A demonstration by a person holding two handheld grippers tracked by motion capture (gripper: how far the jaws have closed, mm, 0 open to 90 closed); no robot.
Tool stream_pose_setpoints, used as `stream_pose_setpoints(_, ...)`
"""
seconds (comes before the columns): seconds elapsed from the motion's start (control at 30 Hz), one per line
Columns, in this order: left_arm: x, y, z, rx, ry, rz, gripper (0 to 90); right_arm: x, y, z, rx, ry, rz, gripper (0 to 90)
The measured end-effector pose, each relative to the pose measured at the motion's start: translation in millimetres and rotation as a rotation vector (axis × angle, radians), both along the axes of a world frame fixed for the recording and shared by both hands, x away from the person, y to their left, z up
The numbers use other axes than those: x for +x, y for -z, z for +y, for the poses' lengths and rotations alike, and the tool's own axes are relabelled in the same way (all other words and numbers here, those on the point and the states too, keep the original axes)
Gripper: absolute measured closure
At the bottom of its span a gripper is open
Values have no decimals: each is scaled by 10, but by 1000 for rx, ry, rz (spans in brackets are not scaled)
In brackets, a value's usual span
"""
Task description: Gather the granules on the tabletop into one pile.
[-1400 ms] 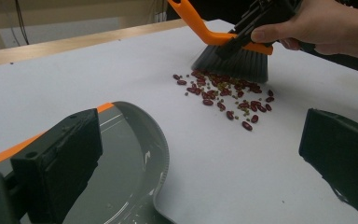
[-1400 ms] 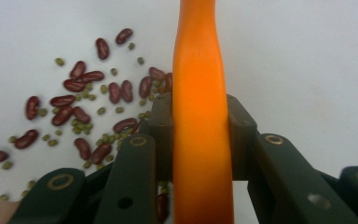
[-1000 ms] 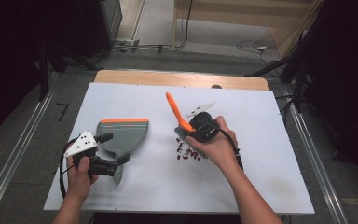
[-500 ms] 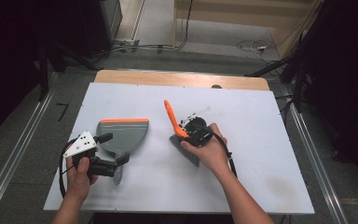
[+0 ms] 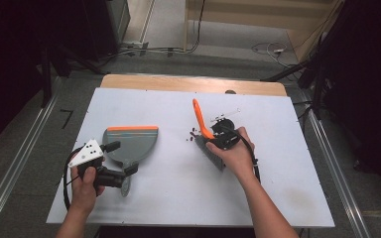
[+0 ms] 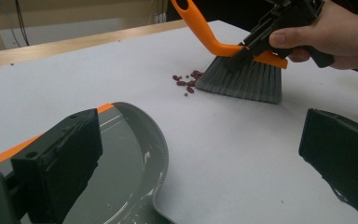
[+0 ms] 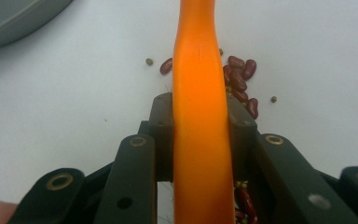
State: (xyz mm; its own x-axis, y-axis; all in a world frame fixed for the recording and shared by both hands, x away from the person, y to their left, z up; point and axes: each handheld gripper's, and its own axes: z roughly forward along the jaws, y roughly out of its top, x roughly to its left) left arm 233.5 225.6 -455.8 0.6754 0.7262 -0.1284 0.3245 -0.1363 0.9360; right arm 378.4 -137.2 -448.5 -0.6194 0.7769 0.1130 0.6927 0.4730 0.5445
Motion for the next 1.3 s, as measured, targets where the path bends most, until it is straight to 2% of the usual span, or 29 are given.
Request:
stream_pose_setpoints(0.13, 9, 1, -1, 1, -4, 1, 0, -11, -81, 68, 57, 8, -10, 683)
stream_pose_setpoints(0.17, 9, 0, -3, 1, -3, 2, 0, -11, -95, 183, 50, 3, -20, 682)
stream_pose_setpoints(0.2, 9, 0, -6, 1, -2, 2, 0, -11, -95, 183, 50, 3, -20, 682)
stream_pose_setpoints(0.27, 11, 2, -8, 7, 1, 2, 0, -2, -85, 324, 50, -5, -23, 682)
stream_pose_setpoints(0.3, 11, 3, -10, 8, 2, 2, 0, 20, -59, 459, 67, -5, -11, 683)
stream_pose_setpoints(0.37, 12, 7, -14, 8, 2, 1, 0, 59, -14, 565, 75, 4, 9, 682)
stream_pose_setpoints(0.43, 10, 7, -14, 9, 2, 1, 0, 90, 18, 595, 78, 11, 21, 683)
stream_pose_setpoints(0.47, 7, 9, -13, 10, 1, 3, 0, 147, 72, 606, 86, 52, 40, 682)
stream_pose_setpoints(0.5, 7, 9, -13, 10, 1, 3, 0, 147, 72, 606, 86, 52, 40, 682)
stream_pose_setpoints(0.57, 5, 11, -12, 9, 2, 1, 0, 197, 84, 544, 98, 90, 53, 682)
stream_pose_setpoints(0.67, 4, 9, -1, 7, -2, 2, 0, 217, 86, 396, 86, 125, 46, 680)
stream_pose_setpoints(0.93, -2, -1, -17, 1, -1, 2, 0, 217, 94, 118, 89, 196, 38, 677)
stream_pose_setpoints(1.3, -1, -1, -15, 1, -4, 3, 0, 213, 106, -83, 97, 249, 35, 675)
